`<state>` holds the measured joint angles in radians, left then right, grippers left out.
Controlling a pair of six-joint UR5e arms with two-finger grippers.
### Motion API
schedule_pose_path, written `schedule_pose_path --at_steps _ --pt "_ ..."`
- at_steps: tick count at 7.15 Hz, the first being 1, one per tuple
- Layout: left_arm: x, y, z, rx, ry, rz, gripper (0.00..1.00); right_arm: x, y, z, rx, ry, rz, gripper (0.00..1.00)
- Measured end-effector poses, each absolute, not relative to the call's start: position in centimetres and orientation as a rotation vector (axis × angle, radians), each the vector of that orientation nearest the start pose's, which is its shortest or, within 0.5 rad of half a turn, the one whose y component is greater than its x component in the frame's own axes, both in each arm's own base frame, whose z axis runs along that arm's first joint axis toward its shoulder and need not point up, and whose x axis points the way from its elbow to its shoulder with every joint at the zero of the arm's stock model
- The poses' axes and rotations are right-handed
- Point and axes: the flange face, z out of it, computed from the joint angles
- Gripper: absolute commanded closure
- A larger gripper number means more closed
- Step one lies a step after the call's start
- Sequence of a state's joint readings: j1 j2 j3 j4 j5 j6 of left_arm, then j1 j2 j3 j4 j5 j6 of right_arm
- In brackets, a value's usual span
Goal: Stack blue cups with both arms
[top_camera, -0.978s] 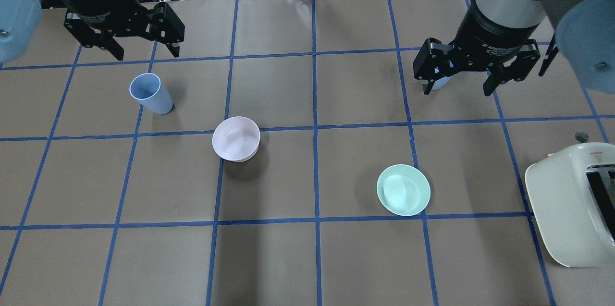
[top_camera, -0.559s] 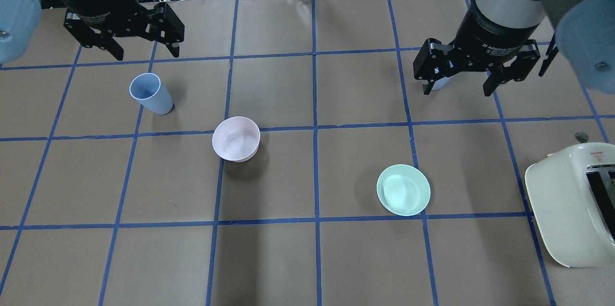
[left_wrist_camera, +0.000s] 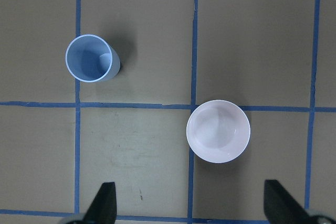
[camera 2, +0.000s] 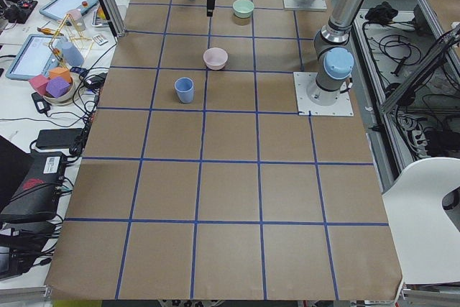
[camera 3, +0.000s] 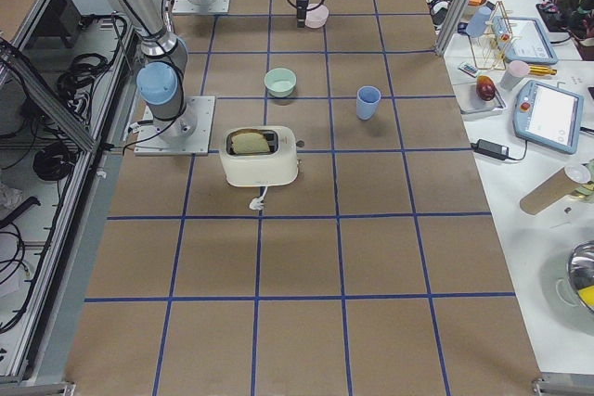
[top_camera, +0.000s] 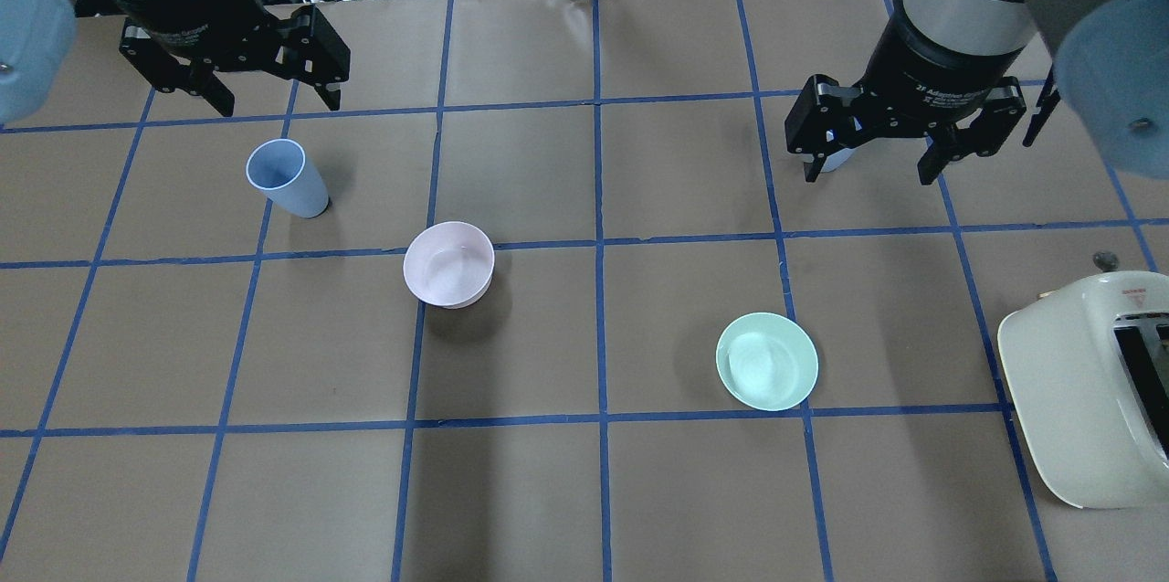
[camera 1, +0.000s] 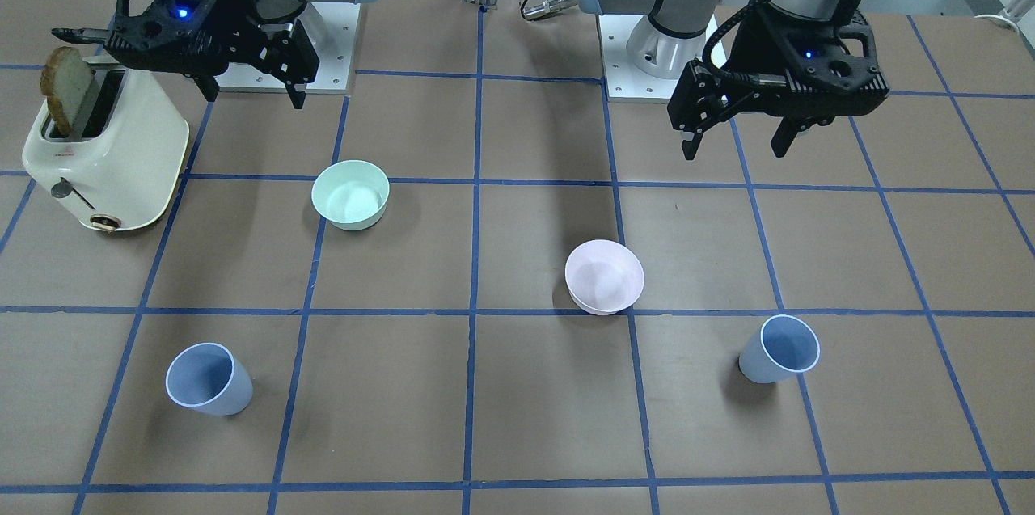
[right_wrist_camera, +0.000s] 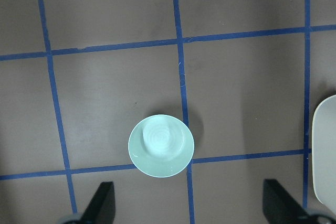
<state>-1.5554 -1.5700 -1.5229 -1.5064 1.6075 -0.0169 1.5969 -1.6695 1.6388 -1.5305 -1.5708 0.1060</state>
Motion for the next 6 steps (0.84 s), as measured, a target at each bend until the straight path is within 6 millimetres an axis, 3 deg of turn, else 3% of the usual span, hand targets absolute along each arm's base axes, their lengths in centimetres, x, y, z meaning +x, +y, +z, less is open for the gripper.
schedule_pose_path --at_steps 4,6 --pt "-12.1 -50.2 52.1 -0.054 3.089 -0.173 0.0 14.5 -45.7 48.4 0.126 3.135 -0.011 0.0" --pt "-11.8 -51.1 50.9 -0.062 3.088 -0.141 0.0 13.5 -49.2 45.8 0.107 3.13 -0.032 0.0"
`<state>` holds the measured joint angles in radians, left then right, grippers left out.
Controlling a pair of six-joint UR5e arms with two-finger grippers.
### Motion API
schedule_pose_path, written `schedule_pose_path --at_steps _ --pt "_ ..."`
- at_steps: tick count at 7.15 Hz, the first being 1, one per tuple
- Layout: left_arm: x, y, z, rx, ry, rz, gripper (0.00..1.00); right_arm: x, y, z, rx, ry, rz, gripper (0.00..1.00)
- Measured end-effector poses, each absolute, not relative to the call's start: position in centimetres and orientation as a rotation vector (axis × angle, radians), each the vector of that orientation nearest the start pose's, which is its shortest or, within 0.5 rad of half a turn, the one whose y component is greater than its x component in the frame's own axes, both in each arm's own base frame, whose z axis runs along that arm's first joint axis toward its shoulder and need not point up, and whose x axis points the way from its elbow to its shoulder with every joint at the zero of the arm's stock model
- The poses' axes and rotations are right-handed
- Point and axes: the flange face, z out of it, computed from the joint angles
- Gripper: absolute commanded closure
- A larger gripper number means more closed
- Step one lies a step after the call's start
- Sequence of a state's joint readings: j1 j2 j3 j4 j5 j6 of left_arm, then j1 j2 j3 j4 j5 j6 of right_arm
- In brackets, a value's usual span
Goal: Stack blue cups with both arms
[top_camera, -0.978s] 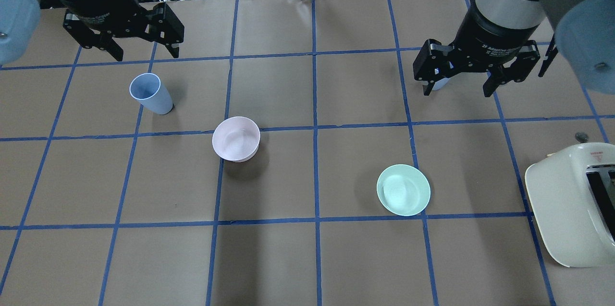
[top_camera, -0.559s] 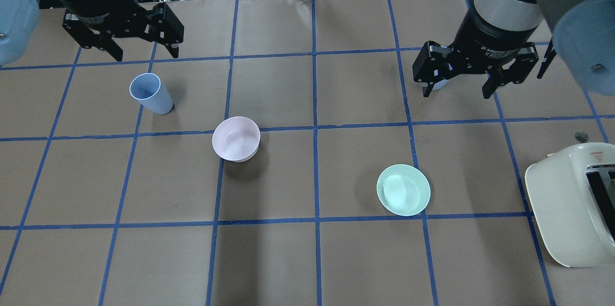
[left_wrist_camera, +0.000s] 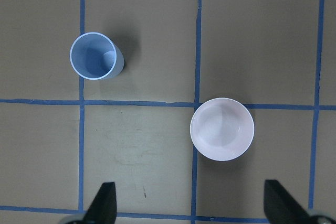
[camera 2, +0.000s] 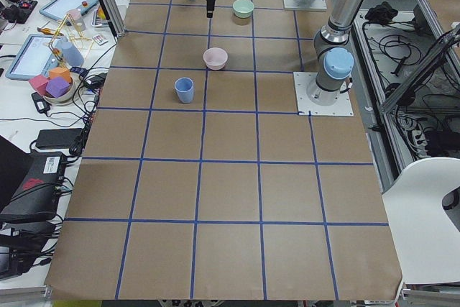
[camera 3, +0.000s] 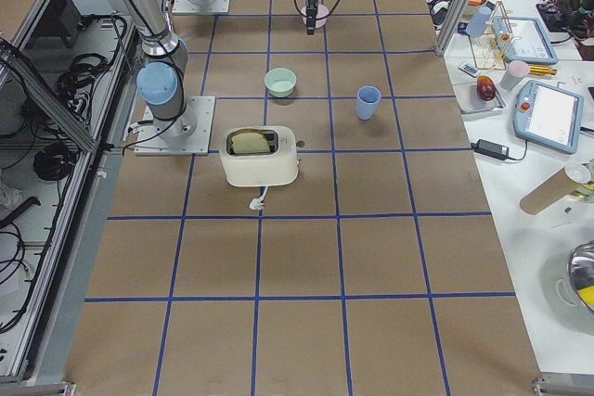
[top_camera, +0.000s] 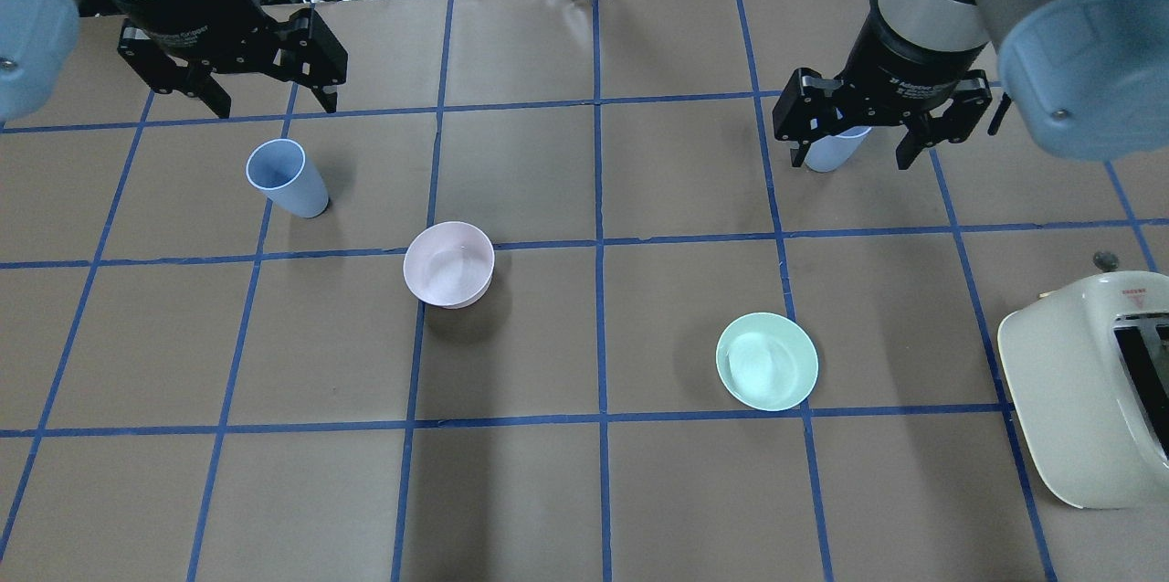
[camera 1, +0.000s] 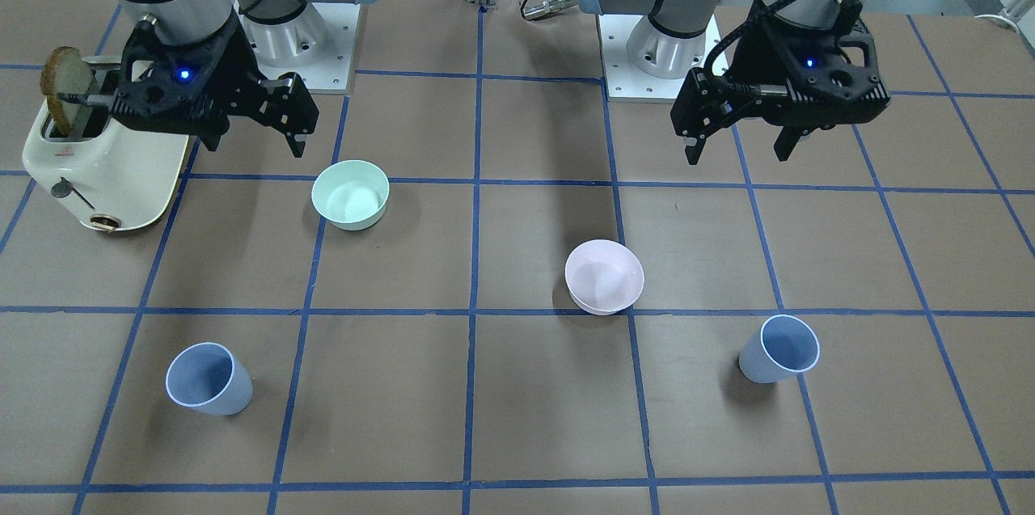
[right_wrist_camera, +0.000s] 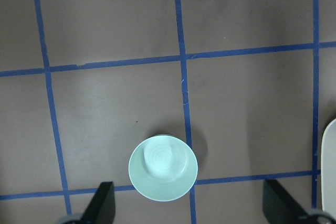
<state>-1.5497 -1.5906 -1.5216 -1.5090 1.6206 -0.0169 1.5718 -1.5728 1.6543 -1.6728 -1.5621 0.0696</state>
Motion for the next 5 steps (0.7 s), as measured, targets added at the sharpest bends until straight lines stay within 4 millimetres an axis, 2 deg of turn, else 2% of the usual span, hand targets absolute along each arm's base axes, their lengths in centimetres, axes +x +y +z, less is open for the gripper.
schedule_pose_path --at_steps 1,2,3,5 --pt "-11.4 -52.3 49.4 -0.072 3.09 -0.107 0.0 11.0 -51.9 44.1 0.083 3.126 -0.059 0.0" --pt "-11.1 -54.4 47.2 -0.076 3.091 -0.096 0.0 7.5 -54.9 42.0 0.048 3.126 -0.096 0.0" --pt "-10.5 -57.2 44.2 -0.075 3.09 -0.111 0.0 4.8 -57.8 39.4 0.0 3.13 -0.135 0.0" --pt "-7.8 -62.4 37.3 -0.048 3.059 -0.11 0.0 2.6 -61.5 34.7 -0.074 3.138 -0.205 0.0"
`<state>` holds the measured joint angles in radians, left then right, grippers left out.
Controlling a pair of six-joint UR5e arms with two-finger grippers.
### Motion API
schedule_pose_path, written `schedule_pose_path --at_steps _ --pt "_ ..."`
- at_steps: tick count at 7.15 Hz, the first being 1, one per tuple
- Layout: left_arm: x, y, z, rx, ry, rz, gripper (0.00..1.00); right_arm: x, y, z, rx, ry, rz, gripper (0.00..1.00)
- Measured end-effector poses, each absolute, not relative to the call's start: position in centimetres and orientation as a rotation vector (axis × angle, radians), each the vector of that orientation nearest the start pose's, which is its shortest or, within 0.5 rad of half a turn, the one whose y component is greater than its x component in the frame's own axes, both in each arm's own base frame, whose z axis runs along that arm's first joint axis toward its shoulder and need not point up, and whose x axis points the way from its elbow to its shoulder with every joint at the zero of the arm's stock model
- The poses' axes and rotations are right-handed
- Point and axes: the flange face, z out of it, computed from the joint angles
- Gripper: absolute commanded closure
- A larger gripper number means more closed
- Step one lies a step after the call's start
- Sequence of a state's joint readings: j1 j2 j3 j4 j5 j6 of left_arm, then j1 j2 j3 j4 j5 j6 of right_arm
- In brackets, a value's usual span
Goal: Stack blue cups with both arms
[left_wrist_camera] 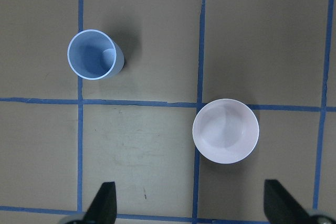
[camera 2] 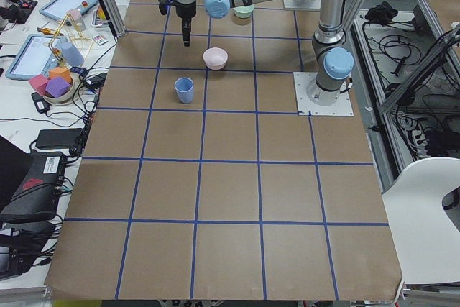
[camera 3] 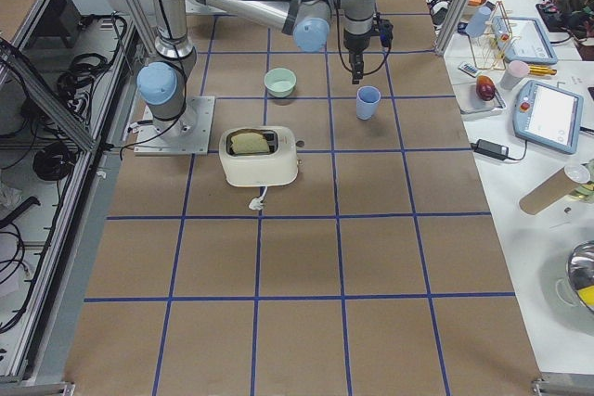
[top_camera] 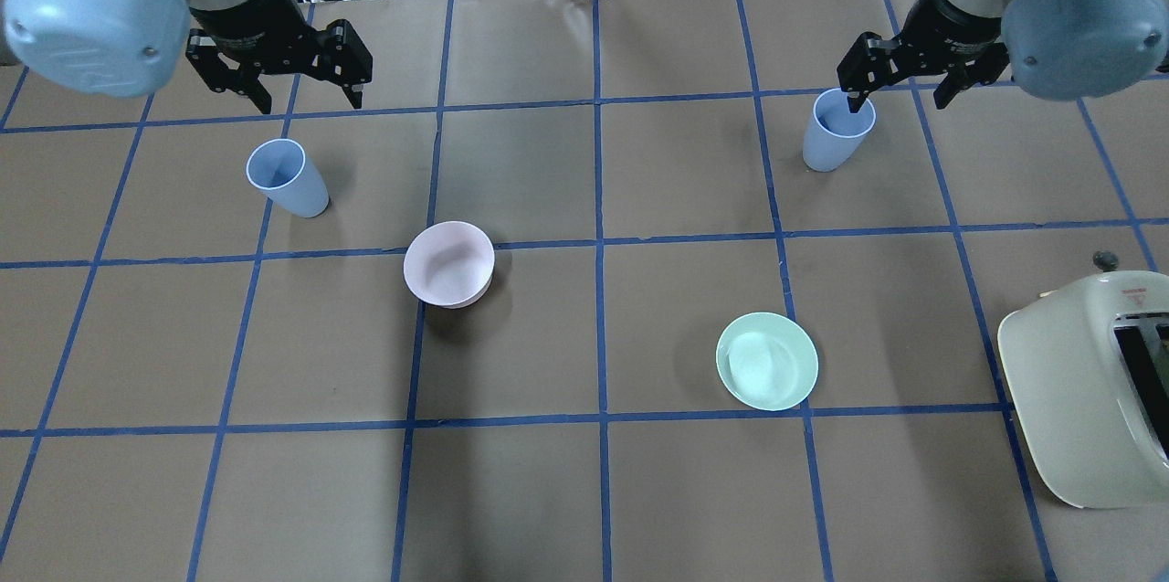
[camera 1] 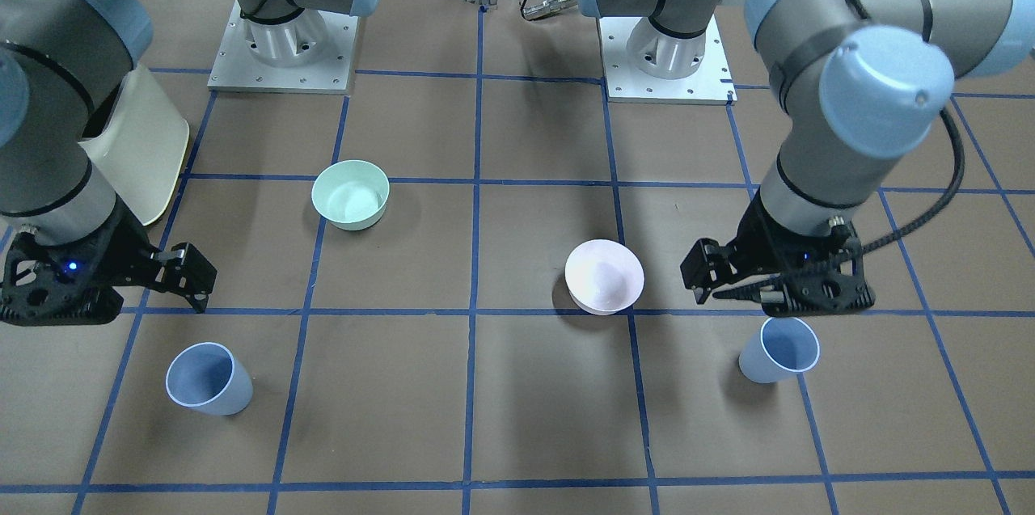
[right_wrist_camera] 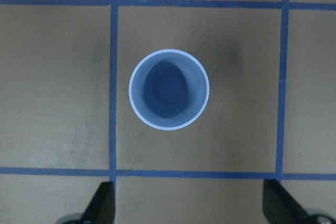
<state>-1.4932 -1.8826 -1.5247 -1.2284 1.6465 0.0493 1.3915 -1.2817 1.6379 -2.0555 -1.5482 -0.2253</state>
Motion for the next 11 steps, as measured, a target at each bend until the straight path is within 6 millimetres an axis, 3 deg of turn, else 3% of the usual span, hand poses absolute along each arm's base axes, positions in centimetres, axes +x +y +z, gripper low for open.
schedule_pose_path --at_steps 3,5,6,7,8,9,10,11 --pt "-3.6 -66.0 29.3 0.001 3.006 -0.024 0.0 1.9 -64.5 29.3 -0.107 3.143 -0.257 0.0" --pt "-2.1 -66.5 26.4 -0.021 3.005 0.055 0.0 1.7 -65.3 26.9 -0.172 3.141 -0.24 0.0" --pt "-1.8 -66.3 25.5 -0.028 3.008 0.109 0.19 1.7 -65.3 25.9 -0.192 3.138 -0.216 0.11" --pt "-1.6 -66.1 24.8 -0.028 3.011 0.158 0.41 1.7 -65.3 25.1 -0.201 3.136 -0.195 0.59" --pt "-1.6 -66.0 24.4 -0.025 3.012 0.185 0.64 1.6 -65.3 24.6 -0.204 3.135 -0.18 0.81" --pt "-1.6 -66.0 24.2 -0.025 3.013 0.195 0.92 1.6 -65.3 24.4 -0.205 3.135 -0.171 0.81" --pt "-1.6 -66.1 24.3 -0.027 3.013 0.193 1.0 1.6 -65.3 24.3 -0.205 3.136 -0.164 0.82" --pt "-1.6 -66.2 24.4 -0.027 3.013 0.189 1.0 1.6 -65.3 24.4 -0.204 3.137 -0.162 1.0"
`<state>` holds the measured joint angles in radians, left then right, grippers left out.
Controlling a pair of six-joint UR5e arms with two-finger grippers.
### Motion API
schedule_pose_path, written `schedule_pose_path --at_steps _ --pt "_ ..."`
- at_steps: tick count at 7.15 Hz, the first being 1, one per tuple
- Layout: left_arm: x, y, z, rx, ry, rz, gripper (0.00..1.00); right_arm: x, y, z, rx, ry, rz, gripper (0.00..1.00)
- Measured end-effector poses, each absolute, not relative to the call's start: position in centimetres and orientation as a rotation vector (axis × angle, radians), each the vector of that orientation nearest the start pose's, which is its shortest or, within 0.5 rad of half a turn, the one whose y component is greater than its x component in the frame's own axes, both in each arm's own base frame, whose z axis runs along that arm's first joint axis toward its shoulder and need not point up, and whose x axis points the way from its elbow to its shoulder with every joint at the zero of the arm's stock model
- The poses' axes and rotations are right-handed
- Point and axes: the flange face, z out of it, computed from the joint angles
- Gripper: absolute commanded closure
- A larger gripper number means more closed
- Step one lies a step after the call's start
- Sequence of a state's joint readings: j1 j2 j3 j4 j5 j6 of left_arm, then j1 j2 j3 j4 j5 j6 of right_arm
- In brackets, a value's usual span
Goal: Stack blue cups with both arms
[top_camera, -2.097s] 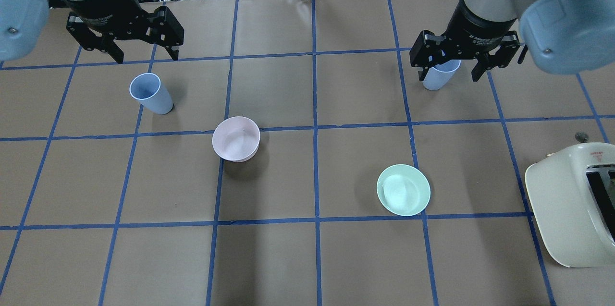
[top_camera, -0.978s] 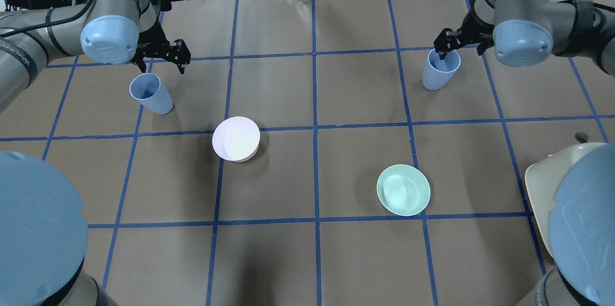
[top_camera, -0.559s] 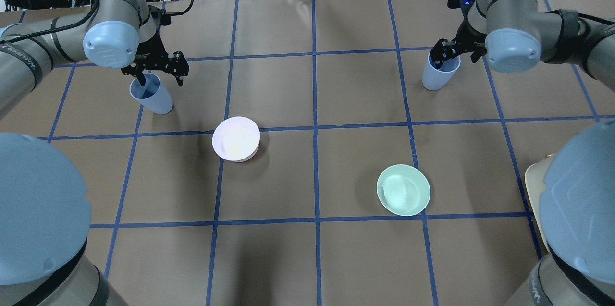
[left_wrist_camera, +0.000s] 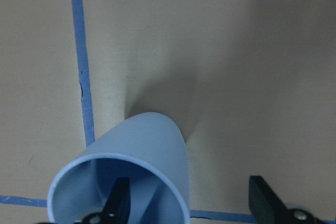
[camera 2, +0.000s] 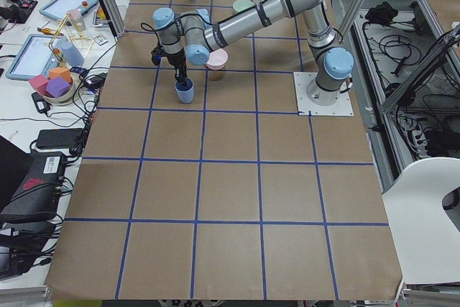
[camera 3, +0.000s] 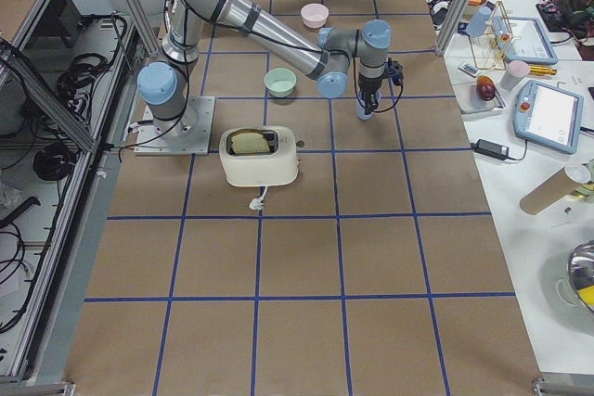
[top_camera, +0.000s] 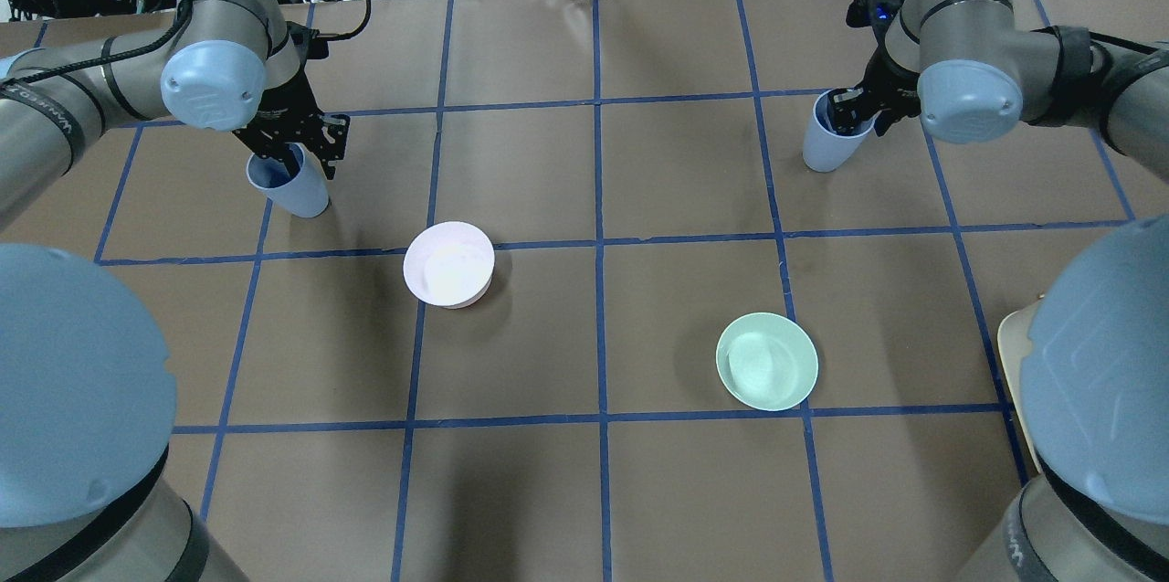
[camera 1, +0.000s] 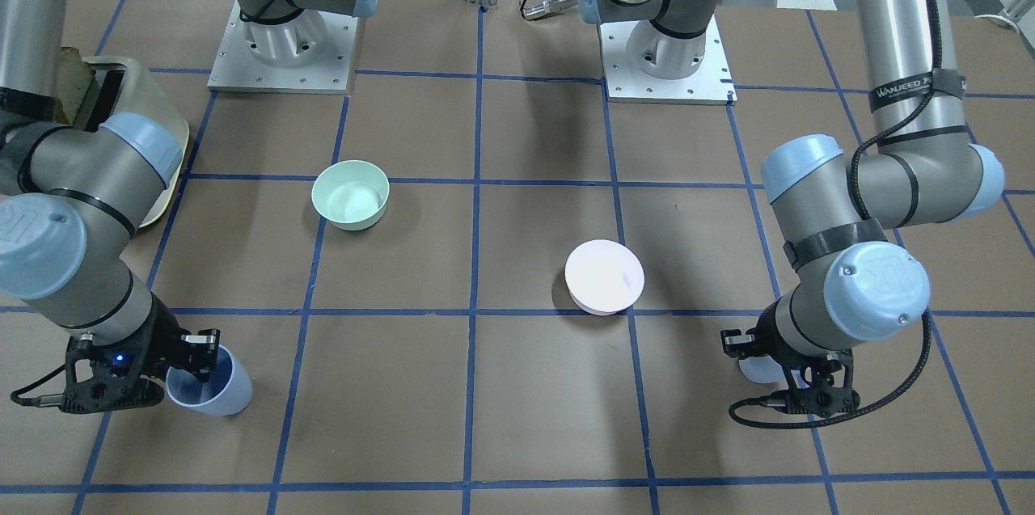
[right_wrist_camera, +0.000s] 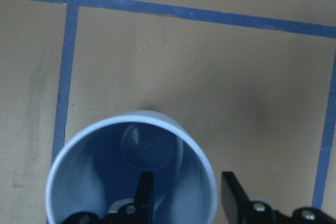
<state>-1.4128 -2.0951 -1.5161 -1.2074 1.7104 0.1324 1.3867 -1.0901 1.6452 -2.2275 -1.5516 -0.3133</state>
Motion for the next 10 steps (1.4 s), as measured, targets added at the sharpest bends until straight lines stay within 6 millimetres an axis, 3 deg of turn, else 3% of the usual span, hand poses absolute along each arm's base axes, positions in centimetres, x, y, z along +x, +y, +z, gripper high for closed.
schedule_pose_path --at_steps 4,5,7,10 --pt "-2.7 -67.3 26.2 -0.121 3.019 0.108 1.0 1.6 -65.4 25.8 -0.193 3.136 -0.138 1.0" --pt "-4.4 -68.2 27.2 -0.195 3.015 0.054 1.0 1.6 -65.5 27.0 -0.19 3.132 -0.104 1.0" --pt "-10.2 -69.8 28.4 -0.32 3.03 -0.045 1.0 1.5 -65.4 29.8 -0.186 3.123 -0.032 1.0" --pt "-19.2 -72.8 29.2 -0.494 3.133 -0.19 1.0 1.4 -65.7 30.6 -0.189 3.117 -0.014 1.0"
